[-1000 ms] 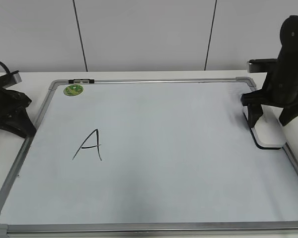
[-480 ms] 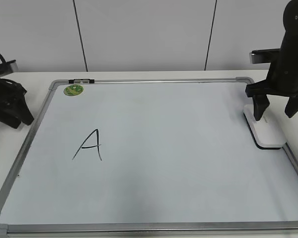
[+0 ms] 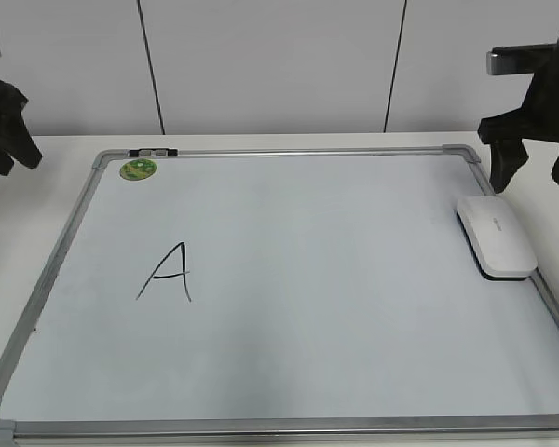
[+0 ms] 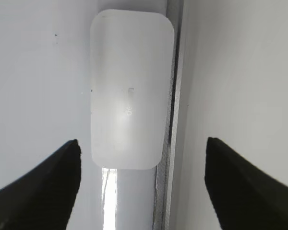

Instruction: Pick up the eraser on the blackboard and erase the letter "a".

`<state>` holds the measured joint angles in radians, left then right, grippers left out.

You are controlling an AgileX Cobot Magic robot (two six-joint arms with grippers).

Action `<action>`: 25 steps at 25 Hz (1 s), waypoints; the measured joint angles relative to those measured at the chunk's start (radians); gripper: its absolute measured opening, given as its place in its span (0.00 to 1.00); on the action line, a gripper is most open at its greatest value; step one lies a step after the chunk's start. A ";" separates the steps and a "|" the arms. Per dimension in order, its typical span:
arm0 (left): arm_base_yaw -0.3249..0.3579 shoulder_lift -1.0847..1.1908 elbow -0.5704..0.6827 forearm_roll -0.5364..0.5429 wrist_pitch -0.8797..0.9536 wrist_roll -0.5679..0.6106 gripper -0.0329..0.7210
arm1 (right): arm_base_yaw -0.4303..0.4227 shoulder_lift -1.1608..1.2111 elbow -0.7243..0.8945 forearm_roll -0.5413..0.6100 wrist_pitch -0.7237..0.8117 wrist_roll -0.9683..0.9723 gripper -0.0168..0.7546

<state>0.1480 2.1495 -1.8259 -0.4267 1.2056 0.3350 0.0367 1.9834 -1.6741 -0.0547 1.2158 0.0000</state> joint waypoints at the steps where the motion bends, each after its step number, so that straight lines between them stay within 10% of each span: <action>1: -0.003 -0.022 0.000 0.014 0.004 -0.010 0.52 | 0.000 -0.011 0.000 0.004 0.000 0.000 0.79; 12: -0.099 -0.300 0.036 0.140 0.020 -0.076 0.52 | 0.000 -0.194 0.000 0.043 0.009 -0.024 0.79; 25: -0.121 -0.740 0.462 0.196 0.028 -0.084 0.52 | 0.000 -0.617 0.161 0.083 0.030 -0.048 0.79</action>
<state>0.0273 1.4099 -1.3636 -0.2304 1.2333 0.2507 0.0367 1.3665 -1.5135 0.0280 1.2459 -0.0483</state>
